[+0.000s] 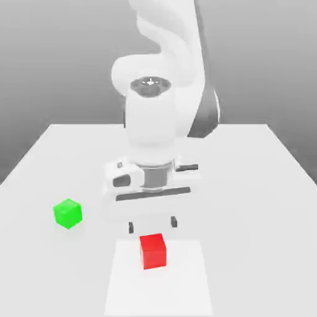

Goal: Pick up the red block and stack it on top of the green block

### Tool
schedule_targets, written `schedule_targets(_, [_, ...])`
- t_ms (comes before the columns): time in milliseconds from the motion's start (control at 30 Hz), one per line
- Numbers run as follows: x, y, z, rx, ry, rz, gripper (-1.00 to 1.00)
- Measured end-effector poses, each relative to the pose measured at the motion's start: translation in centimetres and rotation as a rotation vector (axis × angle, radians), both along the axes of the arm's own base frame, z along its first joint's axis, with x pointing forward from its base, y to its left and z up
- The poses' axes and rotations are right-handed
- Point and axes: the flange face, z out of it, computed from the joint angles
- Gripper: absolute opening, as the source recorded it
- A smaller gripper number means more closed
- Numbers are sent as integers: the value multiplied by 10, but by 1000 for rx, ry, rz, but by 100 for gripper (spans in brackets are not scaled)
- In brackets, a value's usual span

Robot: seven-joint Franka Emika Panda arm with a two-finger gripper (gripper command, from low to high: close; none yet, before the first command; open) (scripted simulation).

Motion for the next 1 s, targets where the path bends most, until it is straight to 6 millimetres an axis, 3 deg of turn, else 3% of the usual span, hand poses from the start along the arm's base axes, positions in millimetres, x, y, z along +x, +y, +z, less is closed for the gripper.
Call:
schedule_targets(100, [-2,0,-28,0,3,0,0])
schedule_targets(133, [-3,0,-38,0,5,0,-100])
schedule_targets(367, [-3,0,-40,0,5,-1,-100])
schedule_targets(600, [-3,-1,16,1,5,-2,-100])
schedule_targets(800, [-36,-98,42,-6,4,-258,-100])
schedule_targets(1000, [-103,-186,56,-4,5,-549,-100])
